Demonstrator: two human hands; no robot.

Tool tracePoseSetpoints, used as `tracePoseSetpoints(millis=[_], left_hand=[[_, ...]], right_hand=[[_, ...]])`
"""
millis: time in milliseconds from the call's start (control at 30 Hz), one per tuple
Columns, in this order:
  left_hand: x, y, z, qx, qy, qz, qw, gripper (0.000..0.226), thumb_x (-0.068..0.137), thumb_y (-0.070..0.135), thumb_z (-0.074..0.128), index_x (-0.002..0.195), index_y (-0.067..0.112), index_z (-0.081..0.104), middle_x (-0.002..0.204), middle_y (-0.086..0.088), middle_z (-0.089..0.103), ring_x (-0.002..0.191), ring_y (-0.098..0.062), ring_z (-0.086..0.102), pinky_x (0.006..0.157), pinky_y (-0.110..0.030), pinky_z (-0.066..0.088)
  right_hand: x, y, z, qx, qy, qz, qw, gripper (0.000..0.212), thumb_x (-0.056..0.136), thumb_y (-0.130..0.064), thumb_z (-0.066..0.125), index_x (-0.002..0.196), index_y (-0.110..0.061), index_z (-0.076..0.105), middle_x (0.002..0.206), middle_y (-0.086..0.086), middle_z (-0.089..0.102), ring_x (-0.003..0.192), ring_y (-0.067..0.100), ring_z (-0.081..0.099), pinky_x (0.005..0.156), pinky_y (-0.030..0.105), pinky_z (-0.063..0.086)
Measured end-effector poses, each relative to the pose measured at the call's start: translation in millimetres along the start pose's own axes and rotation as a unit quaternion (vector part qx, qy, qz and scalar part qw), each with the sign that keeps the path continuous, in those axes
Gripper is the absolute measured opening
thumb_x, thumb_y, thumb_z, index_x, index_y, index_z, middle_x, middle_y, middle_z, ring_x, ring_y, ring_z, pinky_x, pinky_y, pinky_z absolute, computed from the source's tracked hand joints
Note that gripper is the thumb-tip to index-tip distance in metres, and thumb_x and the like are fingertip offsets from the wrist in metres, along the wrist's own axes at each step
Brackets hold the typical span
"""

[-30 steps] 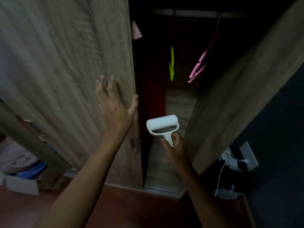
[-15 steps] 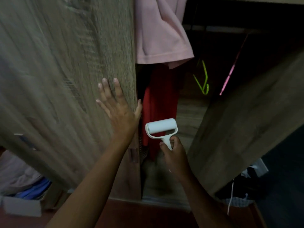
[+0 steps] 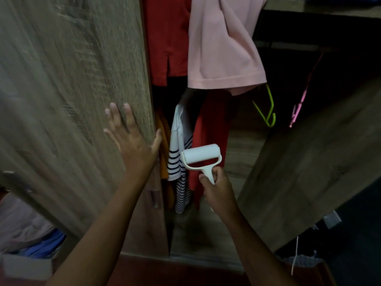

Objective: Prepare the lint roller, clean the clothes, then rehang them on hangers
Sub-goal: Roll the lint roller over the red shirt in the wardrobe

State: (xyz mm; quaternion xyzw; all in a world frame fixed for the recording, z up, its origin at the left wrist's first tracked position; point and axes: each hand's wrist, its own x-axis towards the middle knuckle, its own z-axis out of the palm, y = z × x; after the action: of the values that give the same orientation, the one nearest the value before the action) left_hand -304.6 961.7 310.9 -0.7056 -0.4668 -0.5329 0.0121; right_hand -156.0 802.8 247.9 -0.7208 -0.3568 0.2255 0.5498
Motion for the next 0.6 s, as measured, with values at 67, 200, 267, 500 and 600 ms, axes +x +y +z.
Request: tracePoseSetpoints(millis=[67,200,267,500,600], left_hand=[[3,-5,-3,0.002,0.0,-0.002,1.0,0.098,0.087,0.047,0.069,0.157,0.006,0.014,0.164,-0.024,0.009,0.153,-0.041,0.003,0.116,-0.071,0.012],[8,-15,-9,-0.003,-0.003,-0.003,1.0,0.1,0.086,0.046,0.07,0.158,0.006,0.011,0.165,-0.023,0.006,0.153,-0.04,0.0,0.115,-0.072,0.013],[9,-20,-10,-0.001,-0.009,0.001,1.0,0.102,0.086,0.048,0.07,0.158,0.006,0.011,0.165,-0.023,0.004,0.153,-0.039,-0.001,0.115,-0.072,0.012],[8,-15,-12,0.007,-0.015,-0.002,1.0,0.102,0.087,0.048,0.069,0.158,0.007,0.009,0.165,-0.022,0.003,0.153,-0.039,-0.002,0.115,-0.072,0.012],[8,-12,-15,0.004,-0.023,-0.005,1.0,0.102,0.087,0.046,0.068,0.158,0.007,0.007,0.166,-0.021,0.0,0.154,-0.038,-0.004,0.117,-0.069,0.011]], right_hand=[[-1,0,4,0.0,-0.005,-0.001,1.0,0.017,0.093,-0.025,0.066,0.104,-0.016,0.057,0.088,0.002,0.068,0.074,0.013,0.065,0.06,0.024,0.047],[0,0,13,0.011,-0.026,0.002,1.0,0.015,0.092,-0.026,0.065,0.101,-0.018,0.056,0.085,0.005,0.067,0.073,0.018,0.064,0.06,0.031,0.049],[1,0,18,0.018,-0.038,0.0,0.999,0.015,0.091,-0.027,0.065,0.1,-0.02,0.056,0.083,0.005,0.066,0.071,0.017,0.062,0.061,0.033,0.049],[2,0,15,0.026,-0.053,-0.011,0.998,0.015,0.092,-0.029,0.065,0.101,-0.022,0.056,0.082,0.003,0.065,0.071,0.016,0.062,0.061,0.033,0.05],[5,1,8,0.043,-0.048,-0.011,0.998,0.017,0.093,-0.032,0.065,0.103,-0.022,0.057,0.082,0.005,0.067,0.069,0.016,0.063,0.061,0.034,0.052]])
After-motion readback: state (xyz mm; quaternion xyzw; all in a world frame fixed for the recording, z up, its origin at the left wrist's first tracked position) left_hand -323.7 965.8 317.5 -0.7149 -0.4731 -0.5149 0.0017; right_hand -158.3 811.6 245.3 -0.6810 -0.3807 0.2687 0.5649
